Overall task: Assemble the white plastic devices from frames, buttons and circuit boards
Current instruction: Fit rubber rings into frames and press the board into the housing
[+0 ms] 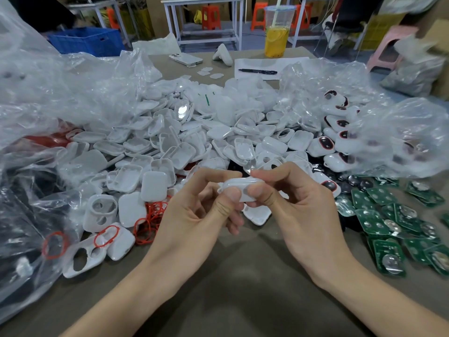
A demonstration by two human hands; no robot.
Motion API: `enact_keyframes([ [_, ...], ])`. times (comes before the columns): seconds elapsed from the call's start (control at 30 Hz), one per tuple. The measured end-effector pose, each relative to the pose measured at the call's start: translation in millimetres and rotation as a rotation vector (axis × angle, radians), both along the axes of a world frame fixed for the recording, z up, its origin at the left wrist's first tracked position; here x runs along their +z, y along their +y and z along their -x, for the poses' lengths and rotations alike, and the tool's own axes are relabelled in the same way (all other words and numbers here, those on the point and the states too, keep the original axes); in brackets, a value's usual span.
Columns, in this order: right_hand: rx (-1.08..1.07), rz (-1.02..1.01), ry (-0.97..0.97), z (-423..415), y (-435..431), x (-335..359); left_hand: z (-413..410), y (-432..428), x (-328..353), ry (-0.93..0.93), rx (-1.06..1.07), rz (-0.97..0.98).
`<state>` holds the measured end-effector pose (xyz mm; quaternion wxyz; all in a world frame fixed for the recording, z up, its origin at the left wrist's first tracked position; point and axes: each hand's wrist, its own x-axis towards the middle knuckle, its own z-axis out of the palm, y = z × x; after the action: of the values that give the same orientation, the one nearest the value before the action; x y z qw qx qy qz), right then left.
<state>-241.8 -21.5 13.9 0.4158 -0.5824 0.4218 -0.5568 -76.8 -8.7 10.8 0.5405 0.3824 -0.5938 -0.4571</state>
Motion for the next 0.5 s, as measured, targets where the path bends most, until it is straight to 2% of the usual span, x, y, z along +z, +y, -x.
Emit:
enact_keyframes([
  [0.2, 0.007, 0.003, -0.004, -0.1, -0.3, 0.5, 0.4, -0.3, 0.3, 0.022, 0.0, -0.034],
  [0.4, 0.136, -0.122, -0.022, 1.6, -4.0, 1.6, -0.8, -2.5, 0.7, 0.003, 0.074, -0.045],
  [0.5, 0.139, -0.163, -0.044, 2.7, -5.3, 0.5, -2.8, -1.5, -0.8, -0.034, 0.046, -0.059],
])
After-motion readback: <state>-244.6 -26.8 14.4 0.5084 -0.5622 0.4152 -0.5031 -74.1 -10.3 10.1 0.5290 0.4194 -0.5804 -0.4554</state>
